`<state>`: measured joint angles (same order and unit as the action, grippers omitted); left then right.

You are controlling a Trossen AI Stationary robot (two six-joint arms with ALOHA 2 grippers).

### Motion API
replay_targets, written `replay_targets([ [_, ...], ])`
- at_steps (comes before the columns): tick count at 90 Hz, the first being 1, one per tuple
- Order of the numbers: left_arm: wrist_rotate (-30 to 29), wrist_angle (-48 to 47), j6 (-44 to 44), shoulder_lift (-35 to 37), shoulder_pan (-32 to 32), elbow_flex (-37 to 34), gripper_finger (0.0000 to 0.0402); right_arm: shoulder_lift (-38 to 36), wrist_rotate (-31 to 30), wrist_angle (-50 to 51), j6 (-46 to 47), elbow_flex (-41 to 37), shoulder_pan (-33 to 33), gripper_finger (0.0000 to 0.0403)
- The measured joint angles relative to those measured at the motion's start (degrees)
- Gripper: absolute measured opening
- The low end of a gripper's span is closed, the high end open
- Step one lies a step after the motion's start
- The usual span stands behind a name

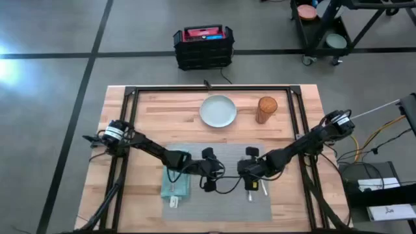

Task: Set table place
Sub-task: Put the table knife on the table mat to the left of the spoon

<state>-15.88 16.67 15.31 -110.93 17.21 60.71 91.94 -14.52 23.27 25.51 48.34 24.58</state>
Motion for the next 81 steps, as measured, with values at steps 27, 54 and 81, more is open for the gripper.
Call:
replay_targets([
  [27,0.0,-0.2,0.2,-0.2,0.0,-0.1,0.0073,0.2,0.0,0.0,0.0,0.0,-0.1,0.0013],
  [54,0.0,-0.6,0.1,-0.4,0.0,-0.5,0.0073,2.1,-0.1,0.8,0.8,-0.1,-0.1,0.0014],
  [81,0.0,-0.5,-0.2,-0.4,0.0,-0.5,0.0073,3.4,-0.5,0.6,2.6,0.0,-0.1,0.0014],
])
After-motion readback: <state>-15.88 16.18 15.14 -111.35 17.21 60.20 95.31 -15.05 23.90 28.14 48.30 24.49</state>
